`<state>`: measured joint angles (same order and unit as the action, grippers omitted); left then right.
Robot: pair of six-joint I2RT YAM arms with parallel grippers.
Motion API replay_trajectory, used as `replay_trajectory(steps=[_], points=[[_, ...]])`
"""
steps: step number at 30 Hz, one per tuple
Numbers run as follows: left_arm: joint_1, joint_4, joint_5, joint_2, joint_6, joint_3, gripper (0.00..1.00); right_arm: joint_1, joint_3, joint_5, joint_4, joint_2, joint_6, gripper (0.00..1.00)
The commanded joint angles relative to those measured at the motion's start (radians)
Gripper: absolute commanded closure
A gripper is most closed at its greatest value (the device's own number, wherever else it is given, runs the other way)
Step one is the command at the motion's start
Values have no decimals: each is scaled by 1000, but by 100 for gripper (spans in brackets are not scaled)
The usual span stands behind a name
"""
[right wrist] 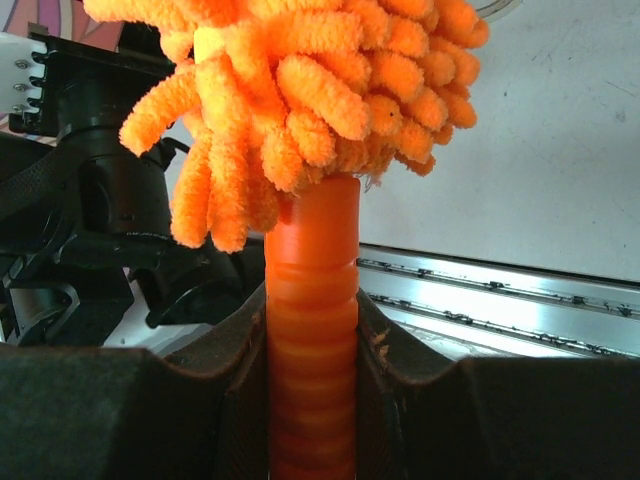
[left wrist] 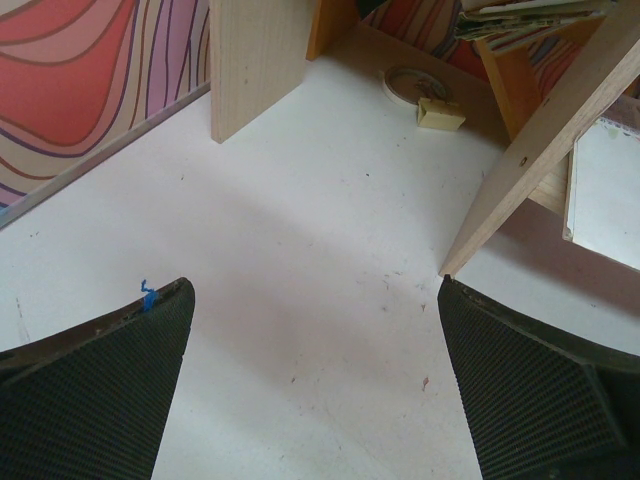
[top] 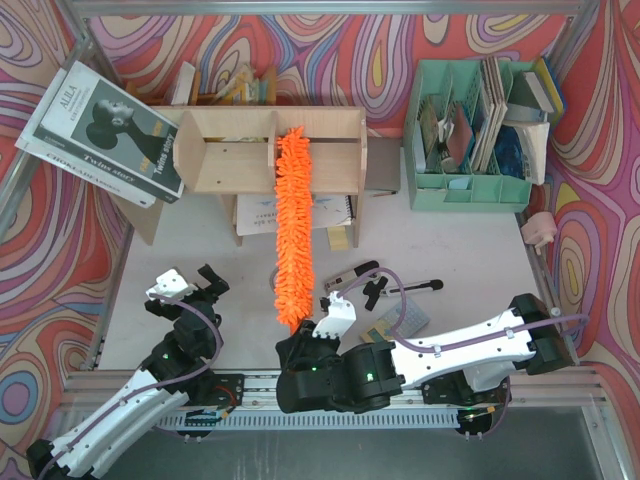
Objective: Dust the bookshelf with a duster
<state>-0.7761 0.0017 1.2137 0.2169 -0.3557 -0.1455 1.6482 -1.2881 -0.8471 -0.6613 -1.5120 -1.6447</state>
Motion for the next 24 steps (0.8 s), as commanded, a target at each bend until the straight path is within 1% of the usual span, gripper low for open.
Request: replay_trajectory(steps=[1,4,8,9,11,16,19,24], points=[[3,5,21,-4,-9,5,2,-6,-33,-25,-17,20,17,100],[3,5,21,-4,-9,4,1,-6,-34,-38,-44,21,-15,100],[3,4,22,-4,-9,4,2,-6,-20,-51,-170,42,-183,100],[3,5,22,-4,-9,4,2,-6,-13,-51,-172,50,-207,100],[3,5,23,-5,-9,4,2,-4,2,-72,-143,76,-192,100],[3,3,21,-4,-9,5,1,2,10,-90,-225,75,-307,100],[3,4,22,-4,-9,4,1,2,-31,-75,-92,33,-110,100],[2,1,23,-8,-11,6,2,2,-59,-29,95,-4,130,100]])
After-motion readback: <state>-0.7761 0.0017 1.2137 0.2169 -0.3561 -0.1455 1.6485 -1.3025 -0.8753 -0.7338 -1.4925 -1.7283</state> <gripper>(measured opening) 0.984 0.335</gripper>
